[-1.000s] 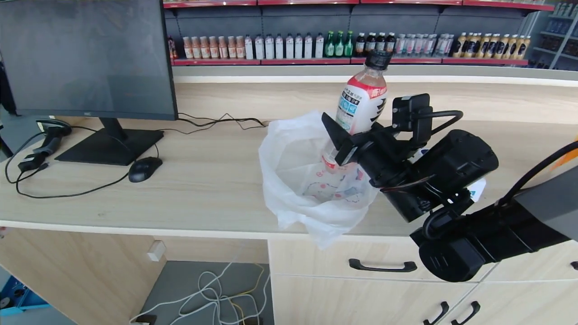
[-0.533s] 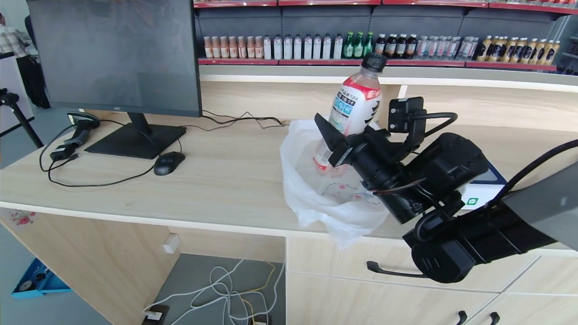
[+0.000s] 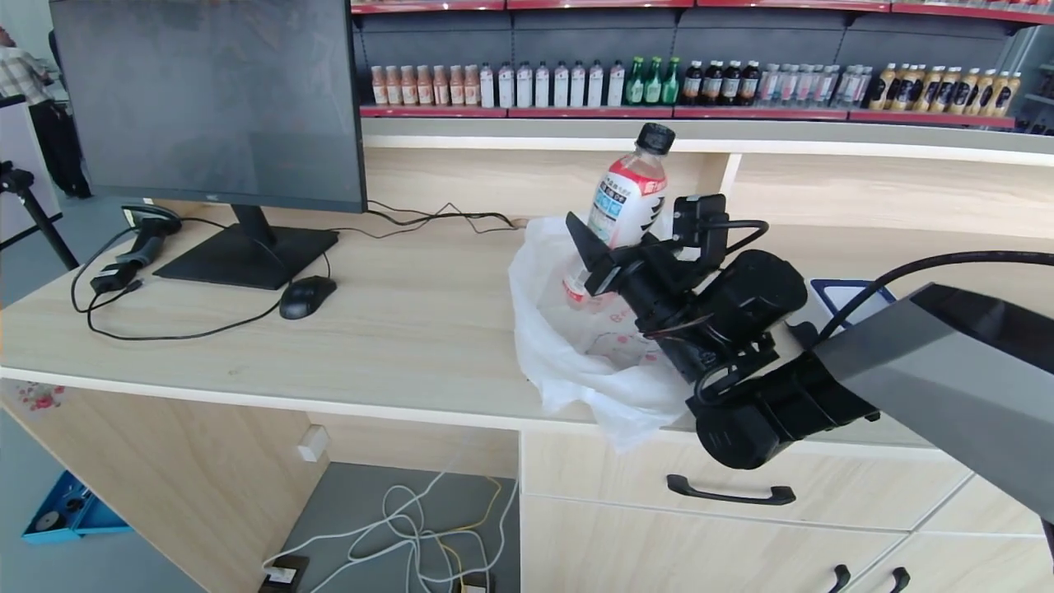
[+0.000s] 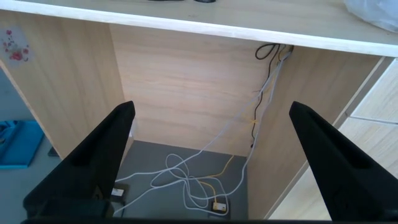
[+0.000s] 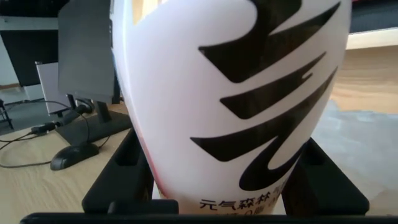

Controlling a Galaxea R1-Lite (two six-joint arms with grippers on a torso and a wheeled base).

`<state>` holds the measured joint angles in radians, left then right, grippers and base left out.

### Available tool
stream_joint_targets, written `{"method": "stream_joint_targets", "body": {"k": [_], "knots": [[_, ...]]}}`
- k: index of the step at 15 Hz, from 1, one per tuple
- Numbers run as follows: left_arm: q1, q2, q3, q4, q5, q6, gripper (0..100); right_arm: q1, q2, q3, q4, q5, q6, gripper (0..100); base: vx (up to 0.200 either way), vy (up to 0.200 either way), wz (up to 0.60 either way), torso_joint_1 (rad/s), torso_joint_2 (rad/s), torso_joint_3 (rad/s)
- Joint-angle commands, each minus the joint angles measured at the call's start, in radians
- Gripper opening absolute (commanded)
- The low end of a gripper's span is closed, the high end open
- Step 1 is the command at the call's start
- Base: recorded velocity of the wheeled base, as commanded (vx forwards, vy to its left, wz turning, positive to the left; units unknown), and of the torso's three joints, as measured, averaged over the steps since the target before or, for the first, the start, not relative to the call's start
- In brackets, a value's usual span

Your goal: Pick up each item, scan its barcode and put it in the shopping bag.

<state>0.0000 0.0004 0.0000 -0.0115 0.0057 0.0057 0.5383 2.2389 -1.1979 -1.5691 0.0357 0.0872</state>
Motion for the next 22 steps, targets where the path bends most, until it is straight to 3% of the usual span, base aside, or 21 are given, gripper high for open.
{"method": "stream_joint_targets", "body": {"k": [1,7,22], "knots": [[0.000,0.000,0.000,-0.002,0.000,0.000,100,-0.006,0.042,-0.019,0.009,0.007,0.005,0,0.000,0.000,0.00,0.000,0.00,0.000],[0.000,0.000,0.000,-0.002,0.002,0.003,100,-0.018,0.047,-0.017,0.075,0.050,0.006,0,0.000,0.000,0.00,0.000,0.00,0.000],[0.000,0.000,0.000,0.002,0.002,0.002,100,-0.015,0.070,-0.016,0.127,0.044,-0.014,0,0.000,0.000,0.00,0.000,0.00,0.000]]}}
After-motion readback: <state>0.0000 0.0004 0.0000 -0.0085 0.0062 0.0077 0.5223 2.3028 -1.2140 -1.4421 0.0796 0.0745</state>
